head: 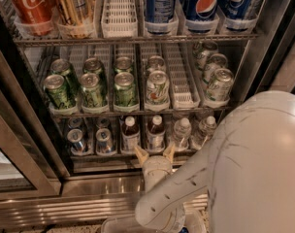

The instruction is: Pick blue plastic bottle from bottom shelf of fridge

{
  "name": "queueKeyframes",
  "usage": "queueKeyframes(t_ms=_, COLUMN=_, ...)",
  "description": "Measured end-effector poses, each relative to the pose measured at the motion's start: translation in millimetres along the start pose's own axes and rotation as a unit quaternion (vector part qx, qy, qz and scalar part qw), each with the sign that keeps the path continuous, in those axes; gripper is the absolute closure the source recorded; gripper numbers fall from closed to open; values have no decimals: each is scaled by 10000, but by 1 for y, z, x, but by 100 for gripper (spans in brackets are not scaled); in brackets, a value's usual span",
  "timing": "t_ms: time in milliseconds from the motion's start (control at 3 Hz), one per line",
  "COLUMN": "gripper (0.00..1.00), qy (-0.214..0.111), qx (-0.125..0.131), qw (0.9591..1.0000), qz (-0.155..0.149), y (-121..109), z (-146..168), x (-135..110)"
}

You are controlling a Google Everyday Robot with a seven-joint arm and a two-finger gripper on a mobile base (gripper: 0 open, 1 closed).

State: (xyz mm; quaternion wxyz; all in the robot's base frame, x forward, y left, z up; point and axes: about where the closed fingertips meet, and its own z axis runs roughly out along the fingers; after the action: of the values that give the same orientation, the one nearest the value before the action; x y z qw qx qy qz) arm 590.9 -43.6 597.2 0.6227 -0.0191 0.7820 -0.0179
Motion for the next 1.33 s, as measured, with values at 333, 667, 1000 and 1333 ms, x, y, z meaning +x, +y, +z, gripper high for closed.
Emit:
queueKeyframes(t_ms=333, gripper=27, qy=-15, qx=63, qw=10000, qz=-55, y=-3, z=1, x=0)
queueKeyframes(t_ms=667, gripper=22, qy=-26, qx=136, qw=9999, qz=-75, y=-5, z=3, x=-1)
queueKeyframes(t_ms=1000, gripper=24, qy=-50, qx=220, qw=9997, qz=-79, y=-10, z=10, x=-3)
queueKeyframes(t_ms=1333, gripper=24, qy=-107, qx=261, qw=9996, qz=-70, y=-10, z=18, x=-7)
